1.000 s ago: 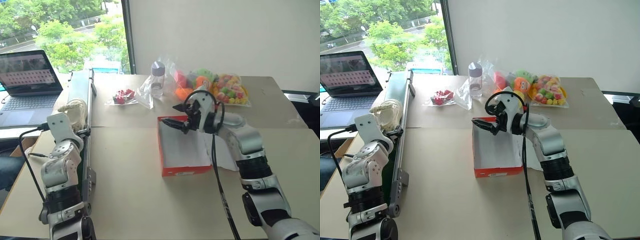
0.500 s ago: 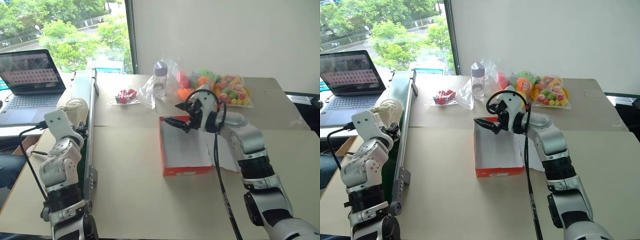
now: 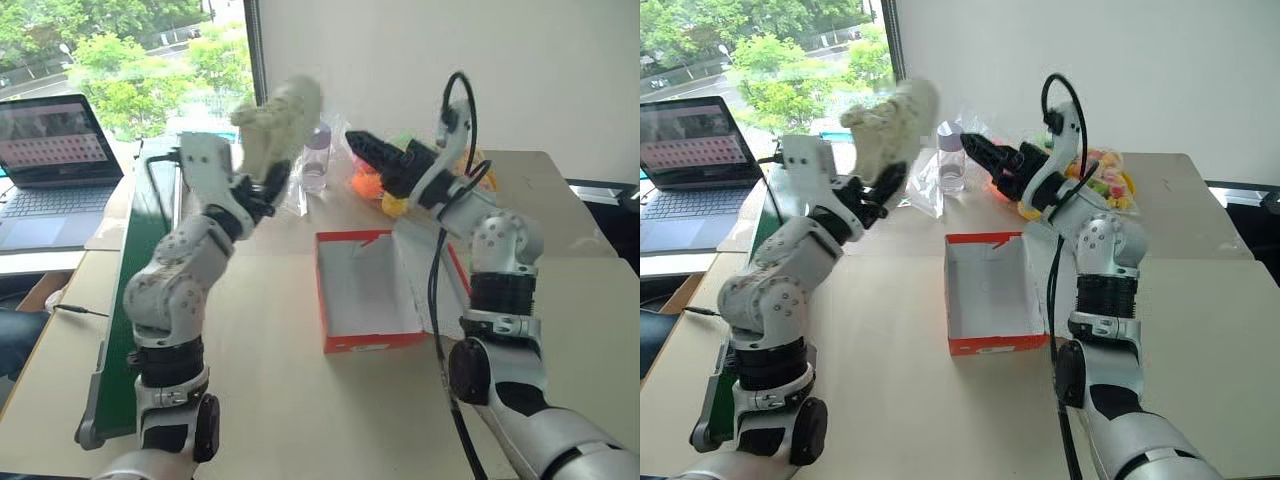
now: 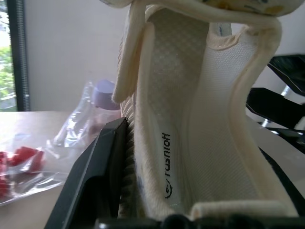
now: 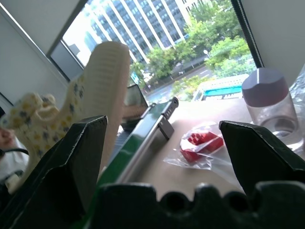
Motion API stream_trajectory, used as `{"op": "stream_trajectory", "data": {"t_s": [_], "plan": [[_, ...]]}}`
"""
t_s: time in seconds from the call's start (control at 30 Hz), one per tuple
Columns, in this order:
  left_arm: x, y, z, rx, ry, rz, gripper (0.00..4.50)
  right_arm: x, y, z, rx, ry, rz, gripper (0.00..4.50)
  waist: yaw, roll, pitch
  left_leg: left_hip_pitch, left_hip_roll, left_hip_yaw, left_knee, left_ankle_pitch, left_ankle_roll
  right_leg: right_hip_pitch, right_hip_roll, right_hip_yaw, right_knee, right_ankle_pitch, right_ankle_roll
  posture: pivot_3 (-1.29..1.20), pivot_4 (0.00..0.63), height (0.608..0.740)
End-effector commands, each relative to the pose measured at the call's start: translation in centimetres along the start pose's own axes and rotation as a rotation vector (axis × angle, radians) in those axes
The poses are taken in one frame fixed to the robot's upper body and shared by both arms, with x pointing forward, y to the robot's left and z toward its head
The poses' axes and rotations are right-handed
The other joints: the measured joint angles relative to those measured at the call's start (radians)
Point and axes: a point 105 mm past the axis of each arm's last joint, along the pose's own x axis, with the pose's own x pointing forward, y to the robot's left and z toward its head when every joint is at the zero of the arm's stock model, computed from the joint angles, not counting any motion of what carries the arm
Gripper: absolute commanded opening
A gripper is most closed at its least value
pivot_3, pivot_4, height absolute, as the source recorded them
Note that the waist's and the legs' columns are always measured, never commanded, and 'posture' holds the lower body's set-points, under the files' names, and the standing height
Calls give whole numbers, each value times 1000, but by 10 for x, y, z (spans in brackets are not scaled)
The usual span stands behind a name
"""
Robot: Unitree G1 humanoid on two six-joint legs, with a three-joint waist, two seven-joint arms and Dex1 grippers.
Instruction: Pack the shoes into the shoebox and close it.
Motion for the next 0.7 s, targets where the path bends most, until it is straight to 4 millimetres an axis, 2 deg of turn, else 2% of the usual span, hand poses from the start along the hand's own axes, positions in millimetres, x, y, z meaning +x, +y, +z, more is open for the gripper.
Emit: {"op": "stream_trajectory", "data": {"t_s": [0.03, 0.2, 0.47, 0.57, 0.7], "plan": [[5, -34, 18, -7, -71, -131, 2420, -1, 9, 17, 50, -58, 20, 4500, 0, 0, 0, 0, 0, 0, 0, 0, 0, 0, 0, 0, 0, 0, 0, 0, 150, 740], [9, -52, -3, -25, 2, -211, 2420, -3, 8, 17, 57, -59, 4, 4500, -2, 0, 0, 1, 0, 0, 0, 1, 1, 1, 0, 1, 0, 0, 1, 0, 150, 740], [15, -56, -9, -19, 21, -229, 2420, -6, 11, 16, 47, -52, -3, 4500, -1, 0, 0, 0, -1, 0, 1, 1, 2, 1, 1, 1, 0, -1, 1, 0, 150, 740], [17, -55, -9, -24, 18, -225, 2400, -7, 11, 16, 46, -53, -5, 3730, -1, 0, 0, 0, -1, 0, 1, 1, 2, 1, 1, 2, 0, -1, 1, 0, 150, 740], [18, -53, -10, -18, 25, -222, 2400, -7, 10, 17, 49, -57, -13, 2400, 0, 0, 0, 0, -1, 0, 1, 1, 2, 1, 1, 2, 0, -1, 2, 0, 150, 740]]}}
